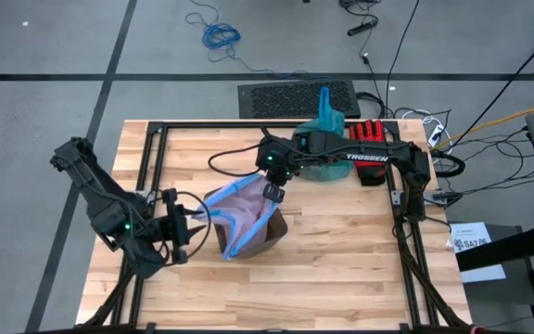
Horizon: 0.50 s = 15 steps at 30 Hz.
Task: Place trash/remove bag and relplace
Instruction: Insert the pink trash bag into the black trash bin
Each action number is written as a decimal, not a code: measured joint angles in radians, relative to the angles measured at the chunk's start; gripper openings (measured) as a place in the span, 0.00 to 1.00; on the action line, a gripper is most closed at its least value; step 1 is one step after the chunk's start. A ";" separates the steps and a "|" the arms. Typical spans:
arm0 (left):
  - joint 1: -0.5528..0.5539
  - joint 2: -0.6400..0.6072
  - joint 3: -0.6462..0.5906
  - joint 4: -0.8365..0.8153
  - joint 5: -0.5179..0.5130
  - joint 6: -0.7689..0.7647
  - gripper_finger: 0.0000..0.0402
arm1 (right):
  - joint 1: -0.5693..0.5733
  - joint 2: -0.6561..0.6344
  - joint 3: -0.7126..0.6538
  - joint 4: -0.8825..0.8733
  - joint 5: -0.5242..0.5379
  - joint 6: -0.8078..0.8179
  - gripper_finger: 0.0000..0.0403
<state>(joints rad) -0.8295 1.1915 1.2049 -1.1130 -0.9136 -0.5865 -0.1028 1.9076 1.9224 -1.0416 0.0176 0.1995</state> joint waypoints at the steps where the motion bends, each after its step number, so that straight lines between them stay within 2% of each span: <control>1: 0.000 0.000 0.006 -0.001 0.000 0.000 0.40 | 0.000 0.000 0.000 0.000 -0.003 -0.002 0.00; 7: 0.000 0.000 0.047 -0.005 -0.004 0.042 0.48 | 0.000 0.000 0.000 0.000 -0.020 -0.006 0.00; 10: 0.000 0.000 0.068 -0.024 -0.062 0.077 0.49 | 0.000 0.000 0.000 0.001 -0.020 -0.007 0.00; 12: 0.018 0.000 0.077 -0.065 -0.099 0.041 0.49 | 0.001 0.000 0.000 0.000 -0.020 -0.007 0.00; 15: 0.086 -0.001 0.082 -0.139 -0.097 -0.070 0.49 | 0.004 0.000 0.000 0.001 -0.020 -0.014 0.00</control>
<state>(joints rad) -0.7432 1.1904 1.2873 -1.2520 -1.0102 -0.6560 -0.0991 1.9075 1.9224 -1.0409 -0.0029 0.1850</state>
